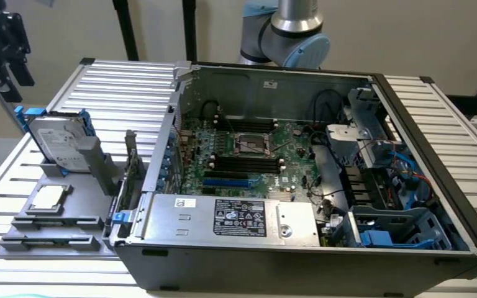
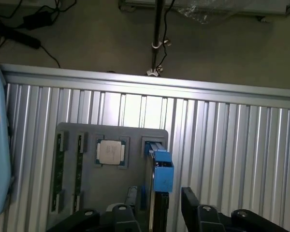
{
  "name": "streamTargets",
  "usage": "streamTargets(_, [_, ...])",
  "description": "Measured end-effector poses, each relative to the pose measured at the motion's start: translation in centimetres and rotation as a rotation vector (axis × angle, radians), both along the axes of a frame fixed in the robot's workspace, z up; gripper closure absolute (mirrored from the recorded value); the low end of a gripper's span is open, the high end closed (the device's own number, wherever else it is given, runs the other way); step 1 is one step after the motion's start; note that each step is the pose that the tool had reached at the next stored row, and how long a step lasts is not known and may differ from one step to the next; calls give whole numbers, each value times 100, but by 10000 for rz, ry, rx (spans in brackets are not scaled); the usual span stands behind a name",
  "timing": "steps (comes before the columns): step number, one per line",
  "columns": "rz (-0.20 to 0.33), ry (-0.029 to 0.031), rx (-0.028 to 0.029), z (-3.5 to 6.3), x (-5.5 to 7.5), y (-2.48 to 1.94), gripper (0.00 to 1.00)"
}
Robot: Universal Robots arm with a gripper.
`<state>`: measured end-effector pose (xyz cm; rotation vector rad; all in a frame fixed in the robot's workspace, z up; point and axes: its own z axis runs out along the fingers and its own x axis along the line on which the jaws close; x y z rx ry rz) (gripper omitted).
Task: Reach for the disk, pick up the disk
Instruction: 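Pick up the disk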
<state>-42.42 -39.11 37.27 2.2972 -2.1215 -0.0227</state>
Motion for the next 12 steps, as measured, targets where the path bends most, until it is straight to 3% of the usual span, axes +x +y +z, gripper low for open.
streamTargets(1, [2,-2,1,-9,0,0,46])
streamTargets(12, [5,-13,1,-203,-2,0,46])
